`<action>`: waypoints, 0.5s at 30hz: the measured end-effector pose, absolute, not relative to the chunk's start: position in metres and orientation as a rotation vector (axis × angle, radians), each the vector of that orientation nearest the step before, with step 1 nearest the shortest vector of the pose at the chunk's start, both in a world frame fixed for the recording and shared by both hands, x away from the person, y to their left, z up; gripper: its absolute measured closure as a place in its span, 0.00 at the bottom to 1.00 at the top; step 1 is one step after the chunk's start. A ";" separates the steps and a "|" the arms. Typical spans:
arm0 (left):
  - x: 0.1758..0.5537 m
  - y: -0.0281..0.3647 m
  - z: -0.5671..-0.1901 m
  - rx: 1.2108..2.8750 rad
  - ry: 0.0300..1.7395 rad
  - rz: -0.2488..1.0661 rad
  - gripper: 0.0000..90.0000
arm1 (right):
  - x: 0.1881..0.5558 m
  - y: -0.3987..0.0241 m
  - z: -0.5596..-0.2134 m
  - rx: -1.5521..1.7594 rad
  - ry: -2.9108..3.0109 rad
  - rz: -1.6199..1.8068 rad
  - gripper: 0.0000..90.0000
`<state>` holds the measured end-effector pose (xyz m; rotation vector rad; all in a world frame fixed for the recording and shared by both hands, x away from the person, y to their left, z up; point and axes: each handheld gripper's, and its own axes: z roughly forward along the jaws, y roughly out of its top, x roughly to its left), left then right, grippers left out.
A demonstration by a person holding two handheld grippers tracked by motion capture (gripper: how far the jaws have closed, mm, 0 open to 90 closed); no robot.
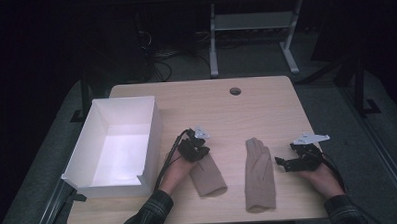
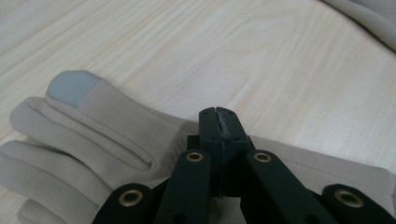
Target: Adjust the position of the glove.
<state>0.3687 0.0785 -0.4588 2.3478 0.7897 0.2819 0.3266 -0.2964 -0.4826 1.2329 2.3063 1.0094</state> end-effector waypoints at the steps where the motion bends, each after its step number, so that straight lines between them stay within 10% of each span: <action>1: 0.368 0.078 -0.459 2.352 0.778 0.278 1.00 | 0.327 -0.296 -0.483 1.234 2.306 1.011 0.15; 15: 0.347 0.039 -0.461 2.371 0.618 0.175 1.00 | 0.327 -0.296 -0.483 1.230 2.307 1.009 0.15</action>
